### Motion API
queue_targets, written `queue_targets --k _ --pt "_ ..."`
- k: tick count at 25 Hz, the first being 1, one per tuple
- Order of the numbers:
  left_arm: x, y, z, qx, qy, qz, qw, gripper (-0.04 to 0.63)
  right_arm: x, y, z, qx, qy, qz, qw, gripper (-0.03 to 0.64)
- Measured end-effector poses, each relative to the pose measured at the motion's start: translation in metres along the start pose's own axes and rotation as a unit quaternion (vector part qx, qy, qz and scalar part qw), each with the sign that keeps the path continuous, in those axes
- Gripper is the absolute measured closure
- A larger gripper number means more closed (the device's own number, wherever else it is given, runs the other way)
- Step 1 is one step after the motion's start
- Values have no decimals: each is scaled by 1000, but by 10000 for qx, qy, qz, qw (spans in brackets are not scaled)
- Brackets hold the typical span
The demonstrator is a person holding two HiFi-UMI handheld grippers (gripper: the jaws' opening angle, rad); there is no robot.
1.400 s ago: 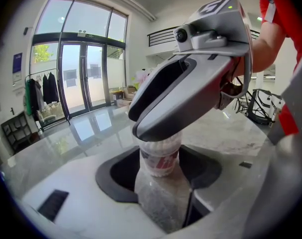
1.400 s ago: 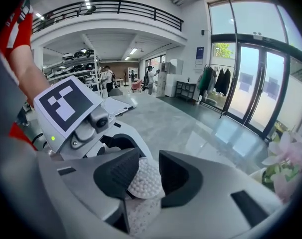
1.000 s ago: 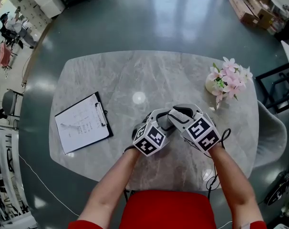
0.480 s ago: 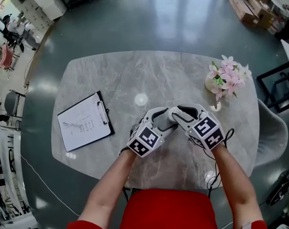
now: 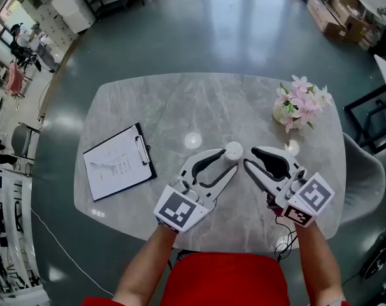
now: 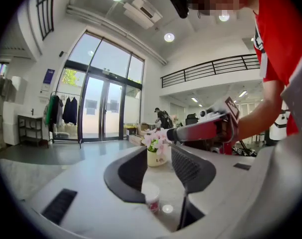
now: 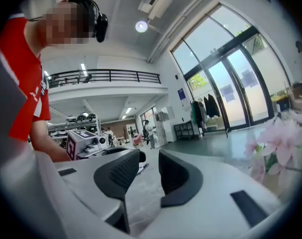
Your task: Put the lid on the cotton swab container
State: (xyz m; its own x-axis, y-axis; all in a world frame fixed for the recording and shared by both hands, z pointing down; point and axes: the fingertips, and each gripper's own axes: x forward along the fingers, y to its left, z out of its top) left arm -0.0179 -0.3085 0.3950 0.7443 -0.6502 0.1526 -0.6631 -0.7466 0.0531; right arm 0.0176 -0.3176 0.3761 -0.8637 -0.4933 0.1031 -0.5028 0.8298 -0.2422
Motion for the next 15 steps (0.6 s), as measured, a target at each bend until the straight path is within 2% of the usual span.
queue_targets --k 5,9,13,15 --pt "-32 -4 52 53 -455 535 9975 520 -40 24 48 -342 -754 -84 9965 477" --pt "-54 -16 82 332 -661 676 9950 560 -66 37 68 -670 -1050 -294 9918 483" --pt "-67 -37 100 668 -775 634 9927 581 -82 46 75 -991 -1161 -592 9865 578" --pt "-70 -45 103 811 -803 595 9917 581 -86 53 74 -1099 -1174 -628 9850 598"
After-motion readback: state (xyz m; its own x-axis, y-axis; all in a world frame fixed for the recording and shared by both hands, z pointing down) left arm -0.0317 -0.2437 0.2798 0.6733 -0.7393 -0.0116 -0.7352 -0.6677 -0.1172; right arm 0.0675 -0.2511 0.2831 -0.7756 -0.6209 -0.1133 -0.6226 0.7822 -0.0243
